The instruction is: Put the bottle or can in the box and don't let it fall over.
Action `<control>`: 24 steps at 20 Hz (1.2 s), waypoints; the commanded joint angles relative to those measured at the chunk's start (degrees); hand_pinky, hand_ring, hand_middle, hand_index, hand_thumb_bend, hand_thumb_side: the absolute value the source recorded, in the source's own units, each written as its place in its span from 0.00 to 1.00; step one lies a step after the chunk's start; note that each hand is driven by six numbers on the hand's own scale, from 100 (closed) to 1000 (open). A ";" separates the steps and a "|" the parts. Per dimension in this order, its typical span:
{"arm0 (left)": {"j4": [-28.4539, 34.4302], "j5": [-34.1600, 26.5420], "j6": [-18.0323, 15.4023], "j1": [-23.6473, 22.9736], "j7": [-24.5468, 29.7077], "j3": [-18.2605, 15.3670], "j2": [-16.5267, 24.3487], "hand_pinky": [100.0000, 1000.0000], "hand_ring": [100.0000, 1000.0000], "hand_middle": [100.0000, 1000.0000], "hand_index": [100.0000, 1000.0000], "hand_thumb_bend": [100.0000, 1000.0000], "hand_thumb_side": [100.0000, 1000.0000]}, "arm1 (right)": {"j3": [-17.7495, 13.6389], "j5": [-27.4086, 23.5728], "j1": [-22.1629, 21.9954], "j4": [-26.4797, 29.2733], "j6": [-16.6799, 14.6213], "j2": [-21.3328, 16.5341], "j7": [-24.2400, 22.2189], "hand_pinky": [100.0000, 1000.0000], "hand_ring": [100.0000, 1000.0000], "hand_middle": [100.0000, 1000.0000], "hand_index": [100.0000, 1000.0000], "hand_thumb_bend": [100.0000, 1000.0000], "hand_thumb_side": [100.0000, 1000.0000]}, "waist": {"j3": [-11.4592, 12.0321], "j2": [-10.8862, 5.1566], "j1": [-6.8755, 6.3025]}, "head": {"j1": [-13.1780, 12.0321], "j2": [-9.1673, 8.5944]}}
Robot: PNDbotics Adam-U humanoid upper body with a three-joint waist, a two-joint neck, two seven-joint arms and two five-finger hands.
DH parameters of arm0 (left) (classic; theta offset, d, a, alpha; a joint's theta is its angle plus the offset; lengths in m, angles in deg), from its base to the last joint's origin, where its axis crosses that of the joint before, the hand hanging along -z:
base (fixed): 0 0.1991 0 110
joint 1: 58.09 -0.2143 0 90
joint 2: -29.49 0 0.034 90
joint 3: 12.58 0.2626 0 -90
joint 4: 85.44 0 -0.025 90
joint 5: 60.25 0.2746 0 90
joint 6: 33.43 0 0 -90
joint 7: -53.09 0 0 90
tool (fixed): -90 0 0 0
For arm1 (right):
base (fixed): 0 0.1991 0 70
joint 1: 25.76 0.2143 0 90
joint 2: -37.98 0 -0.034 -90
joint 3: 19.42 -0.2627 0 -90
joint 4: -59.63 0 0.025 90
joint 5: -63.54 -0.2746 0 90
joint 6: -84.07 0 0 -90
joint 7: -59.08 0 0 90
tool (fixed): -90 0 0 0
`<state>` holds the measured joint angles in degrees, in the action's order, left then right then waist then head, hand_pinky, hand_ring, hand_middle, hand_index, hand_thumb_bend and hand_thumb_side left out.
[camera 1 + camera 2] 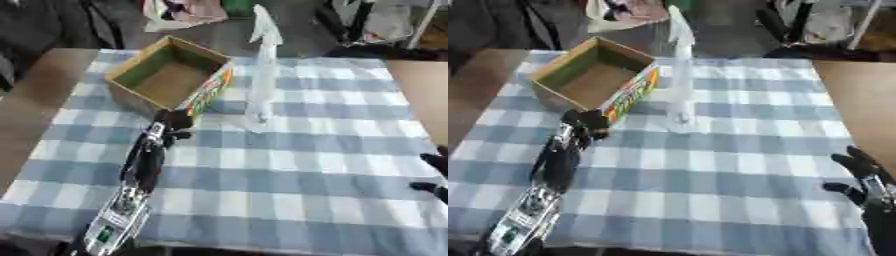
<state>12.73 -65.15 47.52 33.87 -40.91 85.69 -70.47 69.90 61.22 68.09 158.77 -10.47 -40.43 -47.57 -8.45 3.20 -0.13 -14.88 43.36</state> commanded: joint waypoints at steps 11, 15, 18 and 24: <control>0.98 -0.35 -0.20 0.62 0.55 0.07 0.40 0.75 0.76 0.66 0.79 0.11 1.00 | 3.02 -3.37 10.35 -3.23 -2.38 -9.28 -0.59 0.65 1.00 0.81 0.96 0.00 0.77 | 2.07 -0.65 0.36 | 1.90 -0.68; 1.30 -0.61 -0.21 0.71 0.80 0.34 0.24 0.75 0.76 0.66 0.79 0.11 1.00 | 4.15 -3.72 16.31 -7.47 -2.95 -11.54 0.22 0.66 1.00 0.82 0.96 0.00 0.75 | 3.21 -0.71 0.02 | 2.46 -0.52; 1.51 -0.88 -0.15 0.77 1.08 0.60 -0.05 0.75 0.76 0.66 0.79 0.11 1.00 | 4.69 -3.41 21.68 -12.25 -3.22 -12.72 1.61 0.66 1.00 0.83 0.97 0.00 0.75 | 4.50 -0.75 -0.44 | 3.37 -0.36; 1.96 -1.57 0.00 1.57 1.78 1.32 -0.57 0.75 0.76 0.66 0.79 0.11 1.00 | 5.37 -0.97 30.06 -23.45 -3.81 -13.38 5.52 0.66 1.00 0.85 0.99 0.00 0.77 | 7.94 -0.62 -1.44 | 6.93 -0.78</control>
<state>13.43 -66.40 47.55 34.70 -39.42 86.80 -71.05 75.25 59.52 96.78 136.92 -14.13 -52.28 -42.98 -0.27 3.19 -1.67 -8.81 43.15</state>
